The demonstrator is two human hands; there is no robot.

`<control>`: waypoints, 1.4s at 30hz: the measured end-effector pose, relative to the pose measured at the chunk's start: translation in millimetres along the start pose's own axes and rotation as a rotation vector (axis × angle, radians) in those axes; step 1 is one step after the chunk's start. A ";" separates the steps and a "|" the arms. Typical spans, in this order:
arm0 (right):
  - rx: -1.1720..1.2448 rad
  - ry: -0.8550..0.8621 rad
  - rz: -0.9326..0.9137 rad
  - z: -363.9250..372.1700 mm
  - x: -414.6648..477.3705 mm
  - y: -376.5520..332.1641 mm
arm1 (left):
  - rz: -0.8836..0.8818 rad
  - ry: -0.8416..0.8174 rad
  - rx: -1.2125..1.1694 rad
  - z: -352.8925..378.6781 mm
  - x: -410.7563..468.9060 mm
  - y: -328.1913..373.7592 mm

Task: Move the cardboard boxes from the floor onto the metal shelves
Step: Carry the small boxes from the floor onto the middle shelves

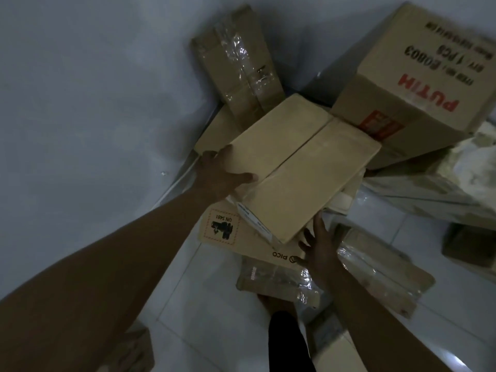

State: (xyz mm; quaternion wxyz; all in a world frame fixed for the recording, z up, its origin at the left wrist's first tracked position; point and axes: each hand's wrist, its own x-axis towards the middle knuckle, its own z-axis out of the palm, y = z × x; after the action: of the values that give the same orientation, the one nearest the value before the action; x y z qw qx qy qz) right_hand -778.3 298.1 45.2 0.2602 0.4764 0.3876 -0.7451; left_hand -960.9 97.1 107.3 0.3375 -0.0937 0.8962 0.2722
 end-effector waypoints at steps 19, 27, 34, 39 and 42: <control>-0.681 -0.028 -0.718 30.0 -155.4 -54.5 | -0.545 -0.302 -0.823 35.3 -205.5 -57.2; -0.985 -0.153 -0.648 36.7 -126.4 -2.3 | -0.259 0.246 -0.787 43.4 -204.4 -45.4; -0.943 -0.349 -0.542 57.3 -118.7 1.1 | -0.459 0.241 -0.444 46.0 -197.7 -54.7; -0.850 -0.088 -0.300 76.0 -63.6 6.7 | -0.586 0.275 -0.590 18.0 -192.3 -88.5; -0.940 0.042 -0.190 84.9 -34.2 8.9 | -0.567 0.258 -0.943 -4.2 -194.4 -122.1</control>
State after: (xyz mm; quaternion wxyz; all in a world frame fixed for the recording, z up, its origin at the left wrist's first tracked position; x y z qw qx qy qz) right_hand -800.6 223.7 94.3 0.3700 0.2847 0.7295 -0.4998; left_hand -773.6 -10.1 185.6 0.2069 -0.5041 0.6512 0.5282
